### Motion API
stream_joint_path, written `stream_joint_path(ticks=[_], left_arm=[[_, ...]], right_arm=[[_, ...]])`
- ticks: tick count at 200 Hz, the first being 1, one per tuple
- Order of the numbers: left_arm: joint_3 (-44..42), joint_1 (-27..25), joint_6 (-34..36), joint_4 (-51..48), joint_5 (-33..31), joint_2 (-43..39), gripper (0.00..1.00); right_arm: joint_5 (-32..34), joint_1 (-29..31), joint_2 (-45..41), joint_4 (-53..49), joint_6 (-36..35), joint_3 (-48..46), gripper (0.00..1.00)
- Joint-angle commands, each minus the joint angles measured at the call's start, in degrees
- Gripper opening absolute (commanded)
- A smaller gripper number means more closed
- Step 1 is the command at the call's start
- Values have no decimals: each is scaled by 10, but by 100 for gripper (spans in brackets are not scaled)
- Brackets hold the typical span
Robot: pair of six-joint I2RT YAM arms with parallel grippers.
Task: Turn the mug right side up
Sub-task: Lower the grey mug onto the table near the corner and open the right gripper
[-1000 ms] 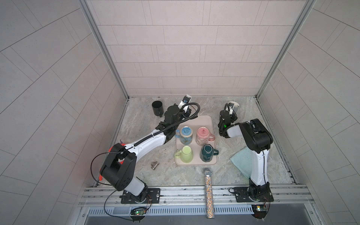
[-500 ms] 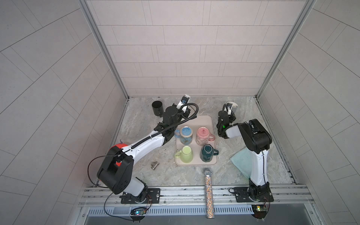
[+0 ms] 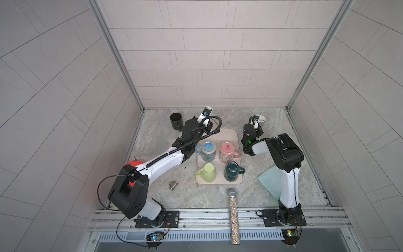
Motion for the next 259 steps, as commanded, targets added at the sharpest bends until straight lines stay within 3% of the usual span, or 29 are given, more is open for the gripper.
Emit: stream_joint_path(ticks=[1,259], left_arm=[[-7,4,5,22,2,-15,7],[-21,4,-3,56,4,-24,7]], right_arm=[[17,5,-11,9,-8,-1,23],[47,49,-48,-4,-13,-43,27]])
